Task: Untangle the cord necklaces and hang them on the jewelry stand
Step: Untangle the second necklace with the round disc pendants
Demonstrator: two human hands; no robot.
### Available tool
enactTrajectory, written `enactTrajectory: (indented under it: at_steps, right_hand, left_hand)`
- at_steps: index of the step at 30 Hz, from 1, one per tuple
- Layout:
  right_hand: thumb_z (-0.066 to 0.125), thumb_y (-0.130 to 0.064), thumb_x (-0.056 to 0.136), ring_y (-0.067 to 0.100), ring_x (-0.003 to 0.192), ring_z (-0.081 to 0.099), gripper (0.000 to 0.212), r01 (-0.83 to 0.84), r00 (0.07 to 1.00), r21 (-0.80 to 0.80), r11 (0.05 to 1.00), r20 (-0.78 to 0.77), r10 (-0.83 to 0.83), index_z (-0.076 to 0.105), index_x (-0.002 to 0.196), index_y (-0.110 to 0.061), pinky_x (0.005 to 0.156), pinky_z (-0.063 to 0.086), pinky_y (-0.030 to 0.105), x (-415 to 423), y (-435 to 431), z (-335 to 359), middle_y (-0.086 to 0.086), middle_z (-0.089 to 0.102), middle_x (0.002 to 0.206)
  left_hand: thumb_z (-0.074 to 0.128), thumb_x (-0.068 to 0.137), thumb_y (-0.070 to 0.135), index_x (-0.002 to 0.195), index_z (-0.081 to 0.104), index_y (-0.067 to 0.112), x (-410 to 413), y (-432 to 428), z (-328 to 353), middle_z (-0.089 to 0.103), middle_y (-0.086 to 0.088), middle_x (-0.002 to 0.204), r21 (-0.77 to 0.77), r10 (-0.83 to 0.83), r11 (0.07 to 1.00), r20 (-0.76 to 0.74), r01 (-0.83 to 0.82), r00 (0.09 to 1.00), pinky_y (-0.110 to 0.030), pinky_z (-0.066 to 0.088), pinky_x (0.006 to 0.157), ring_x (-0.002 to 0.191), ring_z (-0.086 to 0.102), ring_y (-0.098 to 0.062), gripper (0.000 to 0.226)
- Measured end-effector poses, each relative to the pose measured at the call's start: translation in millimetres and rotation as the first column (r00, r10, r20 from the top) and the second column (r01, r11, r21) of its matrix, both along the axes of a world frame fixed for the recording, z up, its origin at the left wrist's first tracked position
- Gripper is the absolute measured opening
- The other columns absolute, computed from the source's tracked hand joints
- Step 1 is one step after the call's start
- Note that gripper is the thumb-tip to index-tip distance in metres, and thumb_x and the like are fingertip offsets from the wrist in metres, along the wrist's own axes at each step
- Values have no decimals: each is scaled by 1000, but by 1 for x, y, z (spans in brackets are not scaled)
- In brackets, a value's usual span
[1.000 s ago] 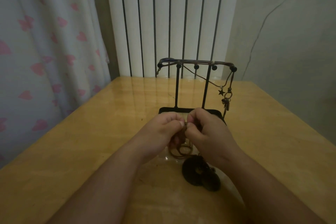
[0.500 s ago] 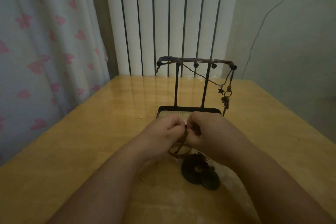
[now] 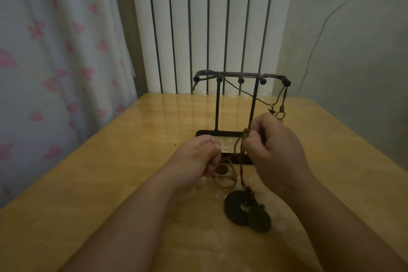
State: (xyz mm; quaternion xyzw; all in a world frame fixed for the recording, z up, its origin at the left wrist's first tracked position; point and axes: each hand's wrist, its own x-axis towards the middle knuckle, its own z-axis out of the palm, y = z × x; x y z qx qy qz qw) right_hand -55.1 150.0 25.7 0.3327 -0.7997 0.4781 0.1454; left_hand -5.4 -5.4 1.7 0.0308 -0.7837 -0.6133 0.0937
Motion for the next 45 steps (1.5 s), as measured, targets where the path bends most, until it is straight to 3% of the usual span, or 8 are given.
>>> enactTrajectory:
  at_steps: [6, 11, 15, 26, 36, 41, 45]
  right_hand:
    - [49, -24, 93, -6, 61, 50, 12, -73, 996, 128, 989, 55, 67, 50, 83, -31, 52, 42, 14, -5, -3, -10, -10, 53, 68]
    - [48, -28, 92, -6, 64, 50, 9, -97, 994, 174, 980, 58, 89, 50, 84, -31, 52, 42, 16, -4, -3, -11, -9, 54, 72]
    - [46, -31, 88, -8, 63, 50, 6, -109, 993, 190, 976, 54, 101, 50, 84, -31, 55, 43, 9, -4, -4, -12, -9, 54, 70]
    - [43, -36, 87, -5, 64, 52, 5, -115, 993, 225, 967, 26, 112, 47, 85, -36, 50, 40, 17, -5, -3, -13, -7, 56, 70]
    - [44, -36, 87, -5, 66, 52, 4, -120, 993, 261, 958, 40, 113, 48, 85, -36, 54, 40, 18, -6, -5, -12, -11, 56, 72]
    - [48, -31, 91, 4, 63, 52, 7, -131, 991, 239, 962, 39, 126, 48, 86, -36, 54, 45, 21, -3, -5, -11, -7, 58, 73]
    - [51, -29, 92, -1, 67, 53, 10, -120, 993, 248, 961, 12, 121, 49, 86, -36, 53, 43, 20, -3, -4, -11, -8, 57, 74]
  left_hand:
    - [50, 99, 19, 81, 65, 21, -1, 9, 6, 60, 3, 70, 38, -9, 999, -110, 13, 994, -28, 43, 60, 64, 53, -12, 23]
    - [58, 96, 21, 89, 69, 16, 2, 2, 7, 67, 2, 74, -17, 2, 1000, -159, -5, 987, -26, 50, 64, 68, 62, -12, 14]
    - [62, 94, 20, 92, 72, 16, 0, -1, 5, 70, 1, 73, -94, 16, 995, -142, -30, 990, -27, 52, 65, 67, 64, -12, 11]
    - [56, 94, 13, 77, 67, 22, 3, 2, 9, 63, 6, 64, -27, -6, 1000, -61, 5, 998, -30, 47, 60, 61, 57, -11, 22]
    - [51, 94, 14, 64, 65, 30, 2, 3, 8, 59, 5, 63, 10, -22, 1000, -11, 22, 1000, -30, 43, 58, 59, 54, -12, 36]
    - [48, 94, 11, 64, 66, 24, 2, 0, 6, 56, 1, 65, 210, -105, 973, 20, 98, 994, -27, 41, 56, 58, 50, -11, 37]
    - [47, 95, 11, 69, 65, 19, 1, -1, 5, 55, -2, 67, 298, -146, 946, 38, 129, 989, -27, 40, 55, 57, 49, -12, 32]
